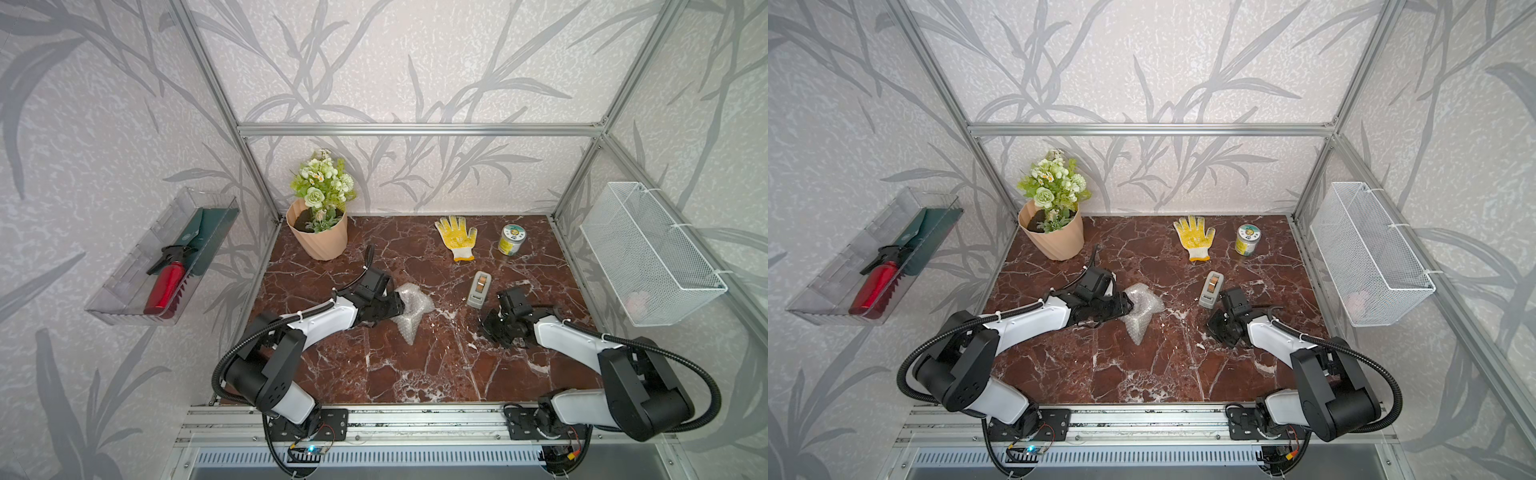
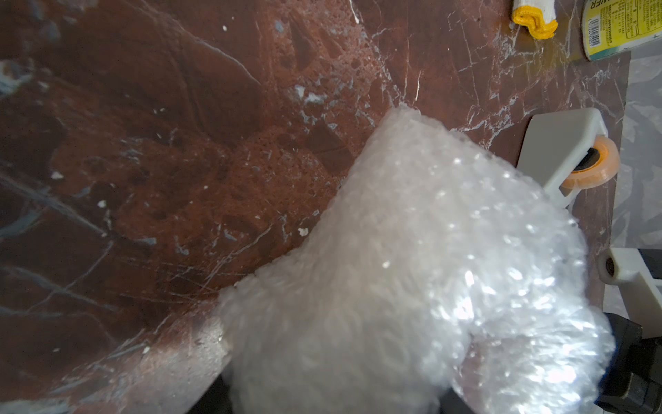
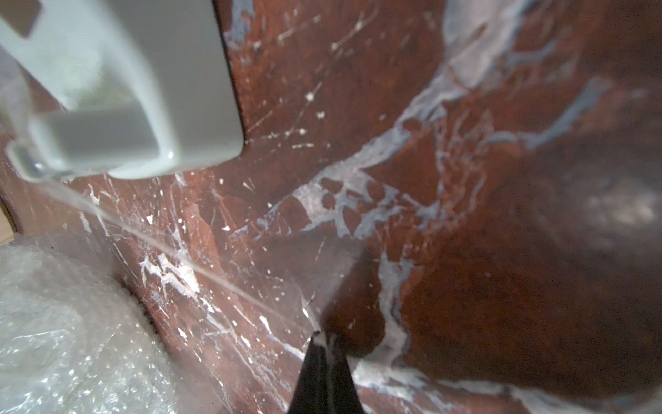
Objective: Wrap mugs in bubble wrap
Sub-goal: Tear off the tape using the Tape Cutter.
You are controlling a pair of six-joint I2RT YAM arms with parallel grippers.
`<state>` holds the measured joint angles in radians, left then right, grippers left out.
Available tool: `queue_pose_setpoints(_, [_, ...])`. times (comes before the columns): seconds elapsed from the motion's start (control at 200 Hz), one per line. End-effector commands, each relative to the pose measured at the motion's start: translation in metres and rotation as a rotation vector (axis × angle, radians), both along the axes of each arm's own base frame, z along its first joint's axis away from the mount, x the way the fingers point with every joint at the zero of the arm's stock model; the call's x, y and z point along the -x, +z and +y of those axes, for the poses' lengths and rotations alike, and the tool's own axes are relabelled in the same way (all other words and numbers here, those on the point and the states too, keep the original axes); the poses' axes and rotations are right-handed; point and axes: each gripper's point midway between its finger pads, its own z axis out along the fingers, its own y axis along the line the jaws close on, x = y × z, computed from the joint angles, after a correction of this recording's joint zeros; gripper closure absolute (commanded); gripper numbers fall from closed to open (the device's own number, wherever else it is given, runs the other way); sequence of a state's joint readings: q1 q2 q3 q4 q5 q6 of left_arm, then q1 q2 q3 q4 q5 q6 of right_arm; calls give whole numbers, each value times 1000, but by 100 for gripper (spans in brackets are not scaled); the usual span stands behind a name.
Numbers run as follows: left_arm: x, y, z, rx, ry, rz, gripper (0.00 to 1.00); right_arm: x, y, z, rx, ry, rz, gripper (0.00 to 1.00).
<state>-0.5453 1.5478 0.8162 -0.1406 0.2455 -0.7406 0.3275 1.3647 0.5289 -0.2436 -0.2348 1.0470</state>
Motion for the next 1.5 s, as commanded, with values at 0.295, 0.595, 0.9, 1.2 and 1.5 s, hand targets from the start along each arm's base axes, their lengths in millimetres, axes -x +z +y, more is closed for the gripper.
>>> queue_pose_setpoints(0.295, [5,-2,0,-1,-15,10,43,114,-41,-47,223,-9,397,100])
queue_pose_setpoints(0.595, [4,-4,-2,8,-20,14,43,108,-27,-40,177,8,330,100])
queue_pose_setpoints(0.9, [5,-3,0,8,-13,5,43,51,59,-33,188,176,-102,62])
queue_pose_setpoints(1.2, [5,-3,0,-5,-20,13,43,-38,71,-1,49,395,-385,65])
queue_pose_setpoints(1.5, [3,-3,0,-6,-19,15,43,-70,53,-1,-126,414,-377,65])
